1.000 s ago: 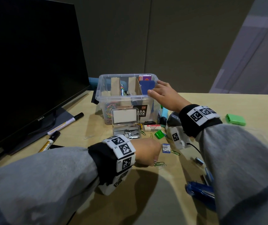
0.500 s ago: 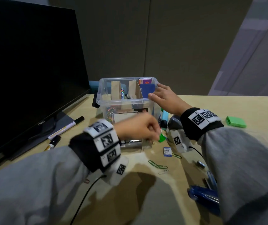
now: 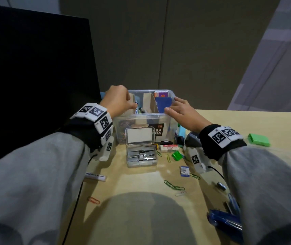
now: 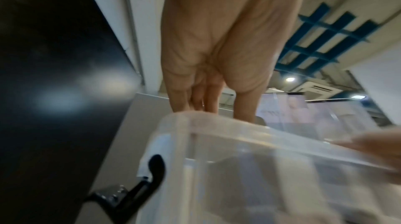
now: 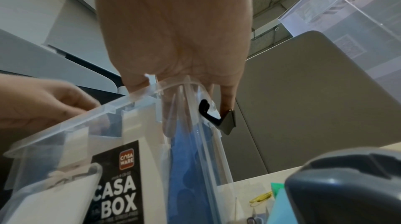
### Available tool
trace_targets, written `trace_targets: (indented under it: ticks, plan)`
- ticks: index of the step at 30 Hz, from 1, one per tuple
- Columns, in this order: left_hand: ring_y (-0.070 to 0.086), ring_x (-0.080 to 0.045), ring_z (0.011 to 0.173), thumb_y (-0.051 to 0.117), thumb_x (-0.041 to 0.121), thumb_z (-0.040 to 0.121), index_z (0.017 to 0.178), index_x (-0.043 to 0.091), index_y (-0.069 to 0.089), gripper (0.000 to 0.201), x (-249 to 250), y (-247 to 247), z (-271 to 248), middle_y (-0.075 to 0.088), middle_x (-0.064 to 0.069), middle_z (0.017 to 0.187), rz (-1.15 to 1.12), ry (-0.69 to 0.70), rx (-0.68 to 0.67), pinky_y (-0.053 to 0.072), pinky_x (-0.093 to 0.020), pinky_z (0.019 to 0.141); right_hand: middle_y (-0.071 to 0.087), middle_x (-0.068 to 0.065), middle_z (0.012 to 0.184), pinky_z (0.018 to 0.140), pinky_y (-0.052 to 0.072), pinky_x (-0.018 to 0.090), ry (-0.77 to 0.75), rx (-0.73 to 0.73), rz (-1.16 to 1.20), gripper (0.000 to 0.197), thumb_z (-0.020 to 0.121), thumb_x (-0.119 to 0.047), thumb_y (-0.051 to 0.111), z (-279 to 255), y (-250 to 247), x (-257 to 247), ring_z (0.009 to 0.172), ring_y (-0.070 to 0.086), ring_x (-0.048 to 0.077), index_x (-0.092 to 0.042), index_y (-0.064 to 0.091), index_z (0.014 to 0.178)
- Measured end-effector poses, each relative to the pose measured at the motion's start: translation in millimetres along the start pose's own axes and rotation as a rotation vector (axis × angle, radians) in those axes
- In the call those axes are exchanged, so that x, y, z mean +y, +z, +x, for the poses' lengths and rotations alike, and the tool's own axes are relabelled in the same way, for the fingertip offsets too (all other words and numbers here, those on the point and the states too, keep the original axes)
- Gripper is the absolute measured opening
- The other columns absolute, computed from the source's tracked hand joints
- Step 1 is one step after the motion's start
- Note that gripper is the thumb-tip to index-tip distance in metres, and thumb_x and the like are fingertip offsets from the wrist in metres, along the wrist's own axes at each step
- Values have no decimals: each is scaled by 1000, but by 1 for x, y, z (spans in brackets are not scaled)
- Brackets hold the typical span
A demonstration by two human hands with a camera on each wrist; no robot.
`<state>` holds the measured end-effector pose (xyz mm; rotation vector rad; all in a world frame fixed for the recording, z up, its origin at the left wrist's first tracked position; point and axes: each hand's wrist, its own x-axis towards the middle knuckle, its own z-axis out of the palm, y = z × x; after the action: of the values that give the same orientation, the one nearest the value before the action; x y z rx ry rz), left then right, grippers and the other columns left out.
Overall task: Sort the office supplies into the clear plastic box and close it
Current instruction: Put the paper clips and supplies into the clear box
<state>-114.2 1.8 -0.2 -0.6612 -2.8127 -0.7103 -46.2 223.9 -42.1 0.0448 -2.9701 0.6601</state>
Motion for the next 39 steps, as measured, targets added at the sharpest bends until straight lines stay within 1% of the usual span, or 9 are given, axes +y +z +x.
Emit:
trace_targets:
  ticks: [2, 4, 10, 13, 21, 27, 30, 34, 39]
  plan:
    - [61, -15, 78, 68, 29, 90, 89, 13, 62, 17, 12, 5, -15, 64, -2, 85, -34, 130, 119, 52, -30, 71, 47, 4, 143, 115, 16, 38, 0, 0, 3, 48, 103, -42, 32, 0, -1, 0, 147, 10, 18, -14, 68, 117]
    - [56, -9, 69, 64, 30, 92, 84, 19, 58, 15, 27, 13, -35, 59, 4, 77, -69, 244, 87, 42, -19, 60, 50, 5, 141, 115, 16, 37, -7, 3, -6, 48, 103, -42, 32, 0, -1, 1, 147, 12, 19, -14, 69, 116]
    - [57, -4, 69, 71, 30, 86, 85, 16, 67, 15, 53, 53, -89, 62, 8, 77, 0, 384, -549, 41, -14, 59, 49, 6, 142, 115, 14, 35, -14, -26, -24, 49, 104, -42, 30, 1, -3, 1, 146, 11, 20, -14, 68, 116]
    - [57, -13, 71, 72, 36, 85, 94, 8, 68, 30, 57, 83, -109, 67, -3, 86, 101, 373, -749, 42, -17, 59, 47, 6, 143, 115, 14, 38, -11, -25, -27, 48, 104, -41, 30, 0, -2, 0, 147, 10, 21, -15, 67, 119]
    - [53, -24, 93, 71, 41, 85, 108, 9, 57, 41, 79, 98, -127, 57, -7, 104, 213, 468, -724, 51, -35, 80, 44, 6, 146, 115, 16, 42, -7, -6, 1, 49, 104, -41, 31, -1, 0, 0, 148, 9, 22, -12, 67, 118]
    - [58, -27, 94, 60, 6, 90, 103, 2, 62, 13, 92, 103, -127, 62, -12, 103, 246, 533, -731, 38, -28, 66, 43, 5, 147, 115, 17, 43, -1, -8, 18, 47, 104, -42, 32, -1, 1, 0, 148, 8, 22, -14, 66, 120]
    - [58, -23, 88, 61, 5, 90, 98, 3, 65, 9, 93, 102, -123, 59, -6, 91, 200, 552, -779, 43, -28, 68, 44, 6, 146, 115, 18, 43, -3, -4, 13, 48, 103, -43, 32, -1, 1, 0, 148, 9, 22, -13, 66, 119]
    - [66, -21, 94, 61, 7, 91, 97, 5, 67, 8, 91, 103, -116, 66, -4, 90, 169, 552, -872, 53, -32, 84, 44, 5, 146, 115, 17, 43, 4, -5, 14, 47, 104, -43, 32, -1, 2, -1, 148, 9, 22, -14, 66, 120]
    - [58, -22, 84, 57, 9, 94, 98, 1, 68, 15, 87, 105, -111, 65, -9, 92, 187, 567, -936, 46, -30, 71, 43, 4, 147, 115, 16, 43, 4, -4, 9, 47, 104, -42, 31, 0, 2, -1, 148, 8, 22, -14, 65, 120]
